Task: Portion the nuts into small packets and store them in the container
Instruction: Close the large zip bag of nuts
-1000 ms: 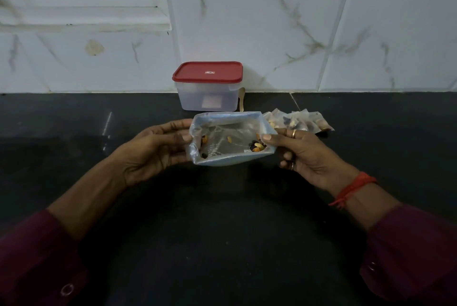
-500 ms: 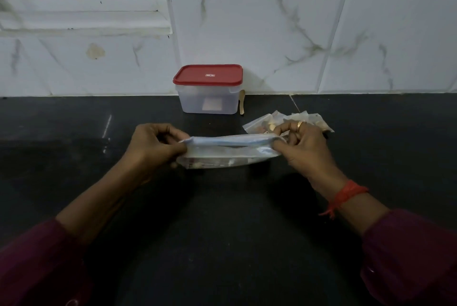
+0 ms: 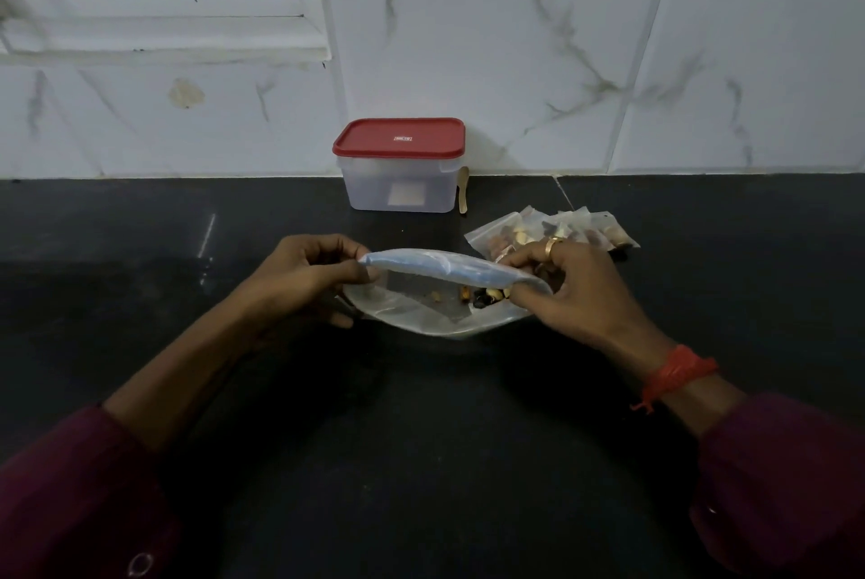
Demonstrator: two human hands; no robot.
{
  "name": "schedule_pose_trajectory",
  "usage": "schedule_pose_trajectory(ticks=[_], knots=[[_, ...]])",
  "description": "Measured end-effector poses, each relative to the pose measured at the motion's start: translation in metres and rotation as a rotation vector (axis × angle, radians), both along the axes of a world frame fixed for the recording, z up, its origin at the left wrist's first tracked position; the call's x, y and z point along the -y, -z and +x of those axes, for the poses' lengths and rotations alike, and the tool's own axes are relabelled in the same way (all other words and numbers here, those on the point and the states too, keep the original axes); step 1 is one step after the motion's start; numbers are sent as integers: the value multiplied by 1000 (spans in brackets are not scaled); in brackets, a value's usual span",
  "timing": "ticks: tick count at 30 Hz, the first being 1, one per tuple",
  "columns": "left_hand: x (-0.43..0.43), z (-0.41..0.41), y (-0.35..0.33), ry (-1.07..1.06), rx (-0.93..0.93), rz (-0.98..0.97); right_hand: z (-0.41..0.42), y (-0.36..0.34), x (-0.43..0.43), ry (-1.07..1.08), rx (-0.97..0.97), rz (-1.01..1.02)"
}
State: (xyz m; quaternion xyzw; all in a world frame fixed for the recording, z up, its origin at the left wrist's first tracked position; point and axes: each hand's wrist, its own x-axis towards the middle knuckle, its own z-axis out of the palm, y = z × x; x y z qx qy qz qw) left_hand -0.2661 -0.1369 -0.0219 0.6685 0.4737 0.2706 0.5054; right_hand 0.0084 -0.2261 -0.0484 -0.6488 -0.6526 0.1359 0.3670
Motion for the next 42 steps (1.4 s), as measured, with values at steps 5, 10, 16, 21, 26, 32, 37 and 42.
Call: schedule_pose_trajectory(ticks=[5, 10, 16, 21, 26, 32, 37, 42], knots=[[-4, -9, 1, 58, -7, 9, 8, 0, -3, 14, -207, -5], [-3, -1, 10, -25, -105, 254, 1, 4, -6, 150, -110, 148], [1, 3, 16, -161, -238, 715, -8, 7, -3, 112, 190, 190], [-4, 2, 22, -13, -103, 559, -6, 9, -1, 34, 60, 108], [-7, -7, 18, 67, -381, 839, -3, 5, -2, 15, 14, -14], [-5, 0, 19, 42, -301, 710, -4, 1, -4, 71, -130, -71], [2, 10, 11, 1, 67, 68, -7, 1, -3, 22, -278, -153], [-5, 3, 9, 40, 419, -300, 0, -5, -3, -166, -876, -333]])
